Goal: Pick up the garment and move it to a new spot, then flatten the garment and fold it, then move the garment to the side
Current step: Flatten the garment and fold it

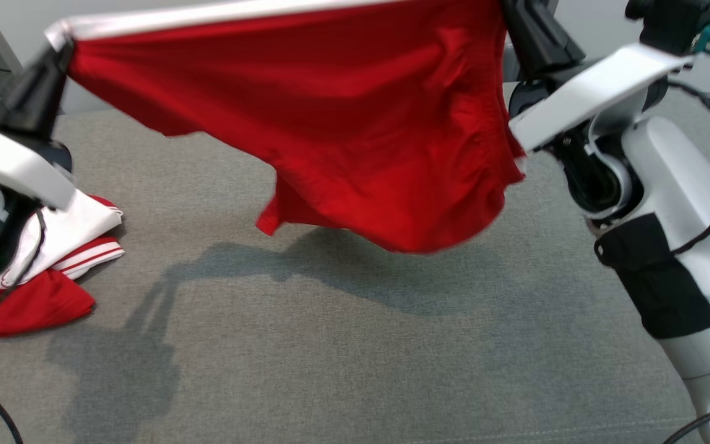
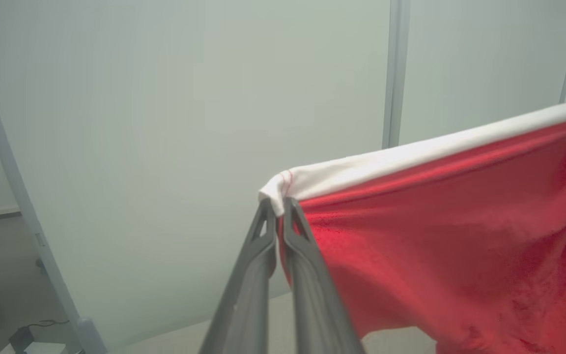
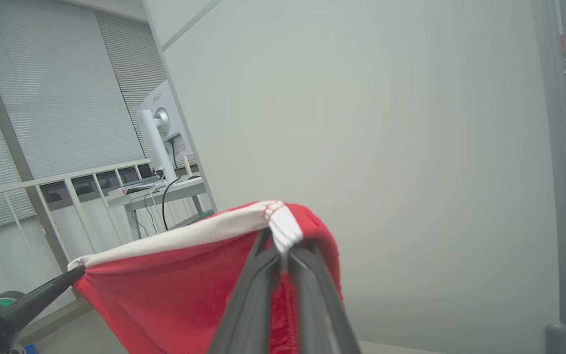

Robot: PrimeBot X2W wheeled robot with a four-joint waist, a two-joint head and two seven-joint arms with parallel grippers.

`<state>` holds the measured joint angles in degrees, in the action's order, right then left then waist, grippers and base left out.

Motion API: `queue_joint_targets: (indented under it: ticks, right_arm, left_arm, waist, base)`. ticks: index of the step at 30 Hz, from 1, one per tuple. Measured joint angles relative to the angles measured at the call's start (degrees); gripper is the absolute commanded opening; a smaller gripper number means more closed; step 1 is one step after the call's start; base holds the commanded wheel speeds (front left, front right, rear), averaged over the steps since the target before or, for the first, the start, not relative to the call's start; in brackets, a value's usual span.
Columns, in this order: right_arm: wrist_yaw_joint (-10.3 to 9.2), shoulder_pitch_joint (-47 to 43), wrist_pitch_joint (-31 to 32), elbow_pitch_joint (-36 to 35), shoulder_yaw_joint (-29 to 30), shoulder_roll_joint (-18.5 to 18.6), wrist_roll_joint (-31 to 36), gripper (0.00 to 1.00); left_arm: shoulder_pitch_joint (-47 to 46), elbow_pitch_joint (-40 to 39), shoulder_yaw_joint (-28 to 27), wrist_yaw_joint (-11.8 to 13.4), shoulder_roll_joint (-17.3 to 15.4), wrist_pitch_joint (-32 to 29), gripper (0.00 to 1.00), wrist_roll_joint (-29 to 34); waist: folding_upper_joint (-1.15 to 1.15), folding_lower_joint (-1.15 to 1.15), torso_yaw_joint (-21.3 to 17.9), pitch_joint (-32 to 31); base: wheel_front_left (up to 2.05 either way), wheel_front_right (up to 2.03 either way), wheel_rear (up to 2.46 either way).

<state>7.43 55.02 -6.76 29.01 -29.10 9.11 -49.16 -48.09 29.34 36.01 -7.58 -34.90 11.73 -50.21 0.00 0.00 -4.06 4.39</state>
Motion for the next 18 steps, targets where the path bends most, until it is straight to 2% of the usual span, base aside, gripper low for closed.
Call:
queue_joint_targets:
  ticks: [5, 10, 14, 18]
  right_arm:
    - [0.07, 1.12, 4.05, 1.74, -2.41, 0.96, -5.04, 0.00]
    - [0.05, -10.48, 18.34, 1.48, -9.95, 4.09, -15.01, 0.00]
    - [0.04, -21.26, 29.60, 0.53, -14.13, 6.28, -22.20, 0.00]
    - [0.03, -25.02, 36.90, -4.33, -15.52, 8.47, -26.18, 0.00]
  left_arm:
    - [-1.16, 0.32, 3.31, 0.00, -1.44, 1.99, 0.00, -6.76]
    - [12.12, 3.22, 10.24, 0.01, -0.71, 2.29, 0.00, -14.40]
    - [23.01, 6.01, 16.10, 0.02, 0.55, -3.10, 0.00, -20.36]
    - [27.59, 3.78, 20.37, 0.05, -0.21, -10.90, 0.00, -24.37]
  waist:
    - [0.00, 0.00, 1.14, -1.23]
    - [0.00, 0.00, 2.02, -3.32]
    - [0.00, 0.00, 2.46, -4.99]
    - [0.00, 0.00, 2.36, -6.17]
  base:
    - [0.00, 0.00, 0.00]
    - [0.00, 0.00, 0.00]
    - [0.00, 0.00, 0.00]
    - [0.00, 0.00, 0.00]
